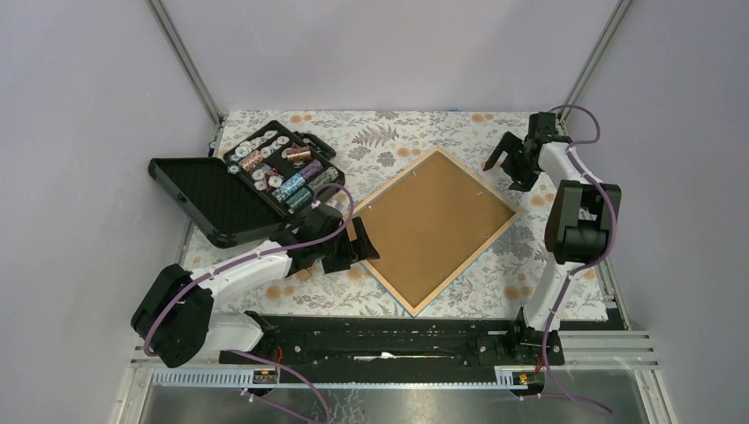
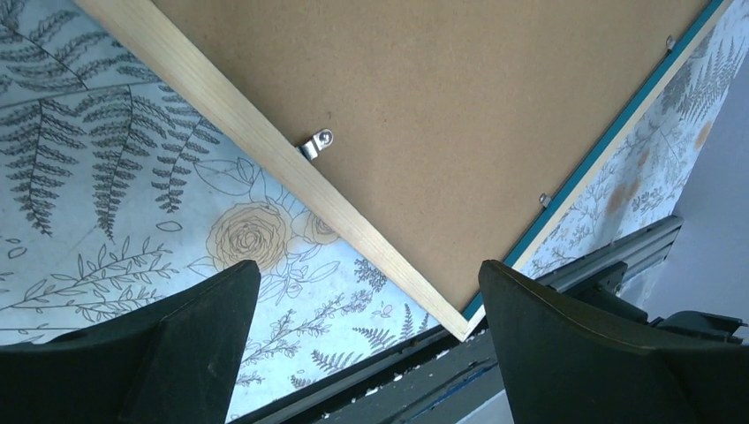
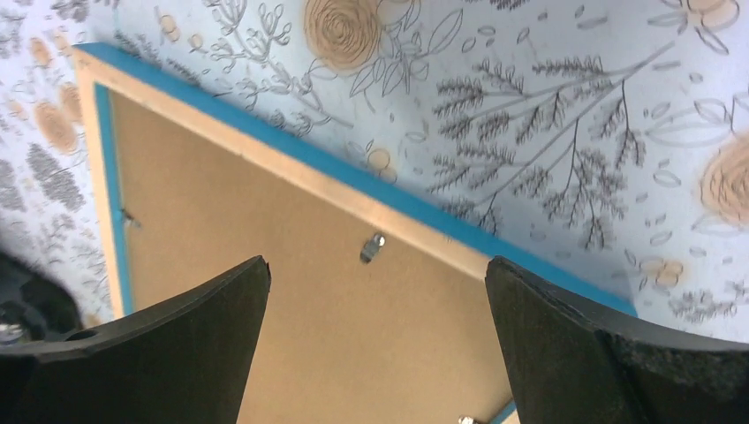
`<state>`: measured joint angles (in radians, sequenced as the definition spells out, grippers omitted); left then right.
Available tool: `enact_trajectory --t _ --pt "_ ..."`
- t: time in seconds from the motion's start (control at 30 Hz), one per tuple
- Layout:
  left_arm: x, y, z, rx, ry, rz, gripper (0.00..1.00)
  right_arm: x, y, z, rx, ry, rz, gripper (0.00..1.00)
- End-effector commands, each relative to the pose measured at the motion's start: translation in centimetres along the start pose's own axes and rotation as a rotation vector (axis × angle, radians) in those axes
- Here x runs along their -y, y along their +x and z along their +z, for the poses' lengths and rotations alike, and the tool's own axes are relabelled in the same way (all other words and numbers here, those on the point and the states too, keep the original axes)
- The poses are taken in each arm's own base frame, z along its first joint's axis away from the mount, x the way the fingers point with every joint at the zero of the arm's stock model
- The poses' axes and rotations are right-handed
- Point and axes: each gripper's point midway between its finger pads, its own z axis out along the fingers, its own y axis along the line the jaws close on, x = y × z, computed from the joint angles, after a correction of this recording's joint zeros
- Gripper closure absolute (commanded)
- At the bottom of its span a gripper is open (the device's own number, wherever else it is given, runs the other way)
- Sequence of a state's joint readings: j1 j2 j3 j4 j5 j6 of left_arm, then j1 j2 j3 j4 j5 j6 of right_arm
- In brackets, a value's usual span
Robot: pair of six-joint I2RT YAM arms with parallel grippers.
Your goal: Put the photo into the frame
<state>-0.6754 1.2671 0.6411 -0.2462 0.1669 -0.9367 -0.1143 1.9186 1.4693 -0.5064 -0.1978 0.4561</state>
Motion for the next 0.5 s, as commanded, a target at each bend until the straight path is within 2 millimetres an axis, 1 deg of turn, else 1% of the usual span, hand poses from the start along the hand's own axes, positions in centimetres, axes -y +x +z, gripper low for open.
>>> enact_trajectory --t 0.0,0.03,0.1,0.2,0.23,0.27,0.3,0.37,0.4,0.47 --pt "1.5 -2.0 0.8 0.079 0.043 -0.002 0.01 0.7 -1.4 1.1 0.003 0.070 -0.090 0.00" --pt "1.5 -2.0 1.3 0.063 0.034 0.006 0.01 1.2 -1.5 1.7 0.001 0.090 -0.093 0.01" --pt "1.5 -2.2 2.1 0.033 0.017 0.022 0.01 2.0 -1.0 2.5 -0.026 0.110 -0.092 0.00" --pt "1.5 -2.5 3.3 -0.035 0.013 0.039 0.01 2.8 0.9 3.4 -0.060 0.104 -0.081 0.00" --pt "1.6 -2.6 3.5 -0.070 0.016 0.053 0.01 2.9 1.7 3.4 -0.064 0.093 -0.068 0.00" --pt "1.2 -3.0 3.8 -0.099 -0.012 0.059 0.01 3.0 2.8 3.3 -0.079 0.081 -0.048 0.00" --pt "0.8 -3.0 4.0 -0.132 -0.038 0.066 0.01 2.5 3.9 3.1 -0.093 0.035 -0.039 0.00" --pt "0.6 -2.9 4.5 -0.186 -0.060 0.097 0.01 2.7 6.4 2.4 -0.118 0.007 -0.009 0.01" --pt "0.8 -3.1 4.6 -0.202 -0.056 0.108 0.01 2.6 7.5 2.0 -0.121 -0.012 0.009 0.01" --pt "1.1 -3.5 4.9 -0.232 -0.053 0.121 0.01 3.3 9.8 1.0 -0.127 -0.029 0.031 0.01"
